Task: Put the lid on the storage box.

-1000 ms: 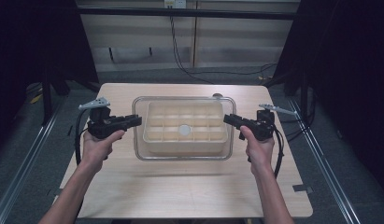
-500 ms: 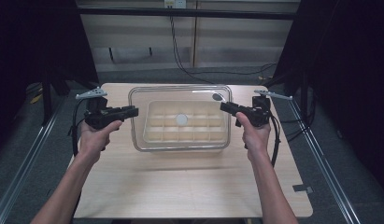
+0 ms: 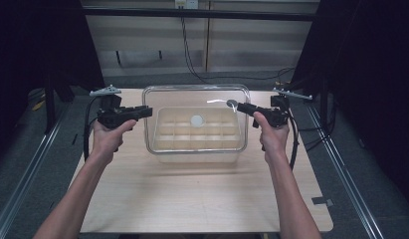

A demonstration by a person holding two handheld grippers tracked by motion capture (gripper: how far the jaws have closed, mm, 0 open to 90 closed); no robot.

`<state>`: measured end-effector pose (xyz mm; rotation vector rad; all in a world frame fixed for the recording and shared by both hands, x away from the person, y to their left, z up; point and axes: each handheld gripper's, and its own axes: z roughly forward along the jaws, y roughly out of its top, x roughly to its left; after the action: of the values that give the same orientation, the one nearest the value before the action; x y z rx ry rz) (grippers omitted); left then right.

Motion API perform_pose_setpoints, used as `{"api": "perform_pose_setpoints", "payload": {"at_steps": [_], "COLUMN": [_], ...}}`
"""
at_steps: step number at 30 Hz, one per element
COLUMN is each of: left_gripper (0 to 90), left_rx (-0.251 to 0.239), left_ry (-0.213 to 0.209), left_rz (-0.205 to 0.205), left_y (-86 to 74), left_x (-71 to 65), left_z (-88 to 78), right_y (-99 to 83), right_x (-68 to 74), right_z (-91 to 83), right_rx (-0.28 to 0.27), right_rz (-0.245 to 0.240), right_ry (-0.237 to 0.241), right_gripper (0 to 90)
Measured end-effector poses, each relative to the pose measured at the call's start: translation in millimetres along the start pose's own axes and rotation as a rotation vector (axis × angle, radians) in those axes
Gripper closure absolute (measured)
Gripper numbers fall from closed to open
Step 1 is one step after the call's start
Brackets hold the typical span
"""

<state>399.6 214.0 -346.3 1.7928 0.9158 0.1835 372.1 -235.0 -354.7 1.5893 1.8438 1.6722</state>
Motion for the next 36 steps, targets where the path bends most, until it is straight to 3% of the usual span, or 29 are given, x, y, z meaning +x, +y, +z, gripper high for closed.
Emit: {"api": "perform_pose_setpoints", "payload": {"at_steps": [11,26,36], "left_gripper": [70.9,69.5,67.7], "left_rx": [0.005,0.041,0.057], "left_ry": [0.015,0.027,0.036], "left_rz": [-0.014,-0.052,-0.059], "left_y": [6.9,-2.1,-2.7], "left_x": [6.2,19.6,26.3], "left_z": [9.4,25.8,35.8], "right_y": [7.8,-4.9,-6.6], "right_x": [-6.5,-23.6,-30.8], "right_z": [8.6,28.3,38.0], "right_rx": [0.008,0.064,0.082], "right_rz": [0.017,0.059,0.046], "right_ry": [-0.016,-0.038,-0.052], "right_gripper": [63.2,62.8,60.7]}}
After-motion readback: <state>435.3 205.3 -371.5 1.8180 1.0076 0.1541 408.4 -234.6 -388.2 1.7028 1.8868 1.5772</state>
